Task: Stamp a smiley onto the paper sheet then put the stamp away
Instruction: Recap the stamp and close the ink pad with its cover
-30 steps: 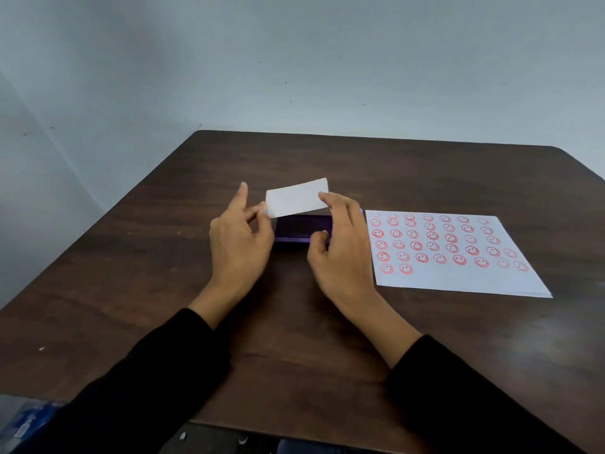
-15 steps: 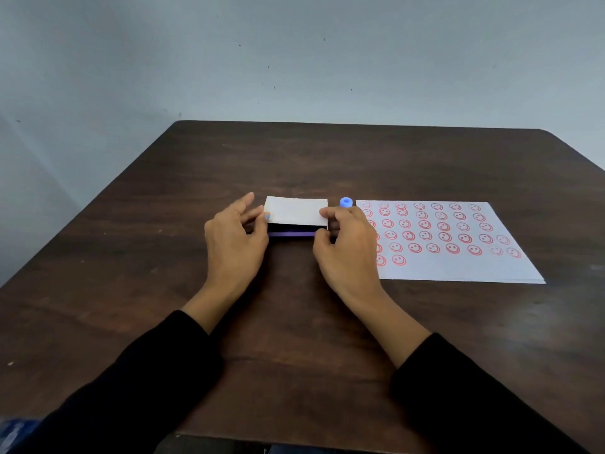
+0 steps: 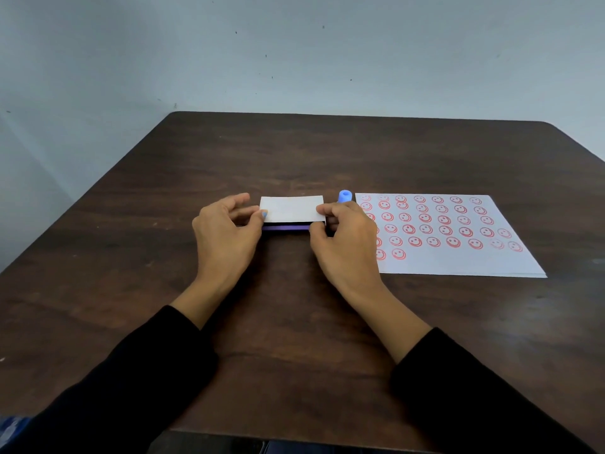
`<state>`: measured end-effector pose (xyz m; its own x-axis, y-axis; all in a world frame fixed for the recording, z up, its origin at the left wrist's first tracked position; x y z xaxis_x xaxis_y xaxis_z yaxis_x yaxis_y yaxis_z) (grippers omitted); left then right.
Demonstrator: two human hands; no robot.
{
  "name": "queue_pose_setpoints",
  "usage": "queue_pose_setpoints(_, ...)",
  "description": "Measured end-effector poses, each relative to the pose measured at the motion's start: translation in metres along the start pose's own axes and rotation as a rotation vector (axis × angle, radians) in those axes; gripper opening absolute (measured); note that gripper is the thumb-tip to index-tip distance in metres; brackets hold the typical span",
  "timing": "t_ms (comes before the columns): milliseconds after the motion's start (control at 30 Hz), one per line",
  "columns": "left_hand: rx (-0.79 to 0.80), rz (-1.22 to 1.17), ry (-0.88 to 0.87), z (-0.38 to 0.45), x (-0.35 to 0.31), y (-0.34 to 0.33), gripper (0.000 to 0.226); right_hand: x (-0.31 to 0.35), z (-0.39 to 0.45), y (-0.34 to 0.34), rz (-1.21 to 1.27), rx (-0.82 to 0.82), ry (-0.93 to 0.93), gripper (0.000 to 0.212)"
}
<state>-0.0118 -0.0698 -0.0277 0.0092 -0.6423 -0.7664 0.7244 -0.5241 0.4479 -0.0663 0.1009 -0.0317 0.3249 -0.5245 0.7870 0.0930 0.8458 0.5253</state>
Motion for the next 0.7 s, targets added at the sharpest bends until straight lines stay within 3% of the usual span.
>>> queue_pose_setpoints(700,0.037,0.0,0.026,-0.0014,0.0001,0.0005,0.031,0.0037,-0.0046,-0.0012,-0.088,0.026,0.03,0.028)
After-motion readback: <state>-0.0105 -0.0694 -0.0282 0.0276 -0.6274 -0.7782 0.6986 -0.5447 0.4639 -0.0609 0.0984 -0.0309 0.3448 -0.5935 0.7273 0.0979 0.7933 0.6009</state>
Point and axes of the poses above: each hand's wrist, its own z-axis towards the middle knuckle, its own y-axis out of the back of the hand, x = y × z, the point moved 6 cm from there along z, towards the middle knuckle, and after that the axes turned 5 degrees about -y, right-handed, at the moved point
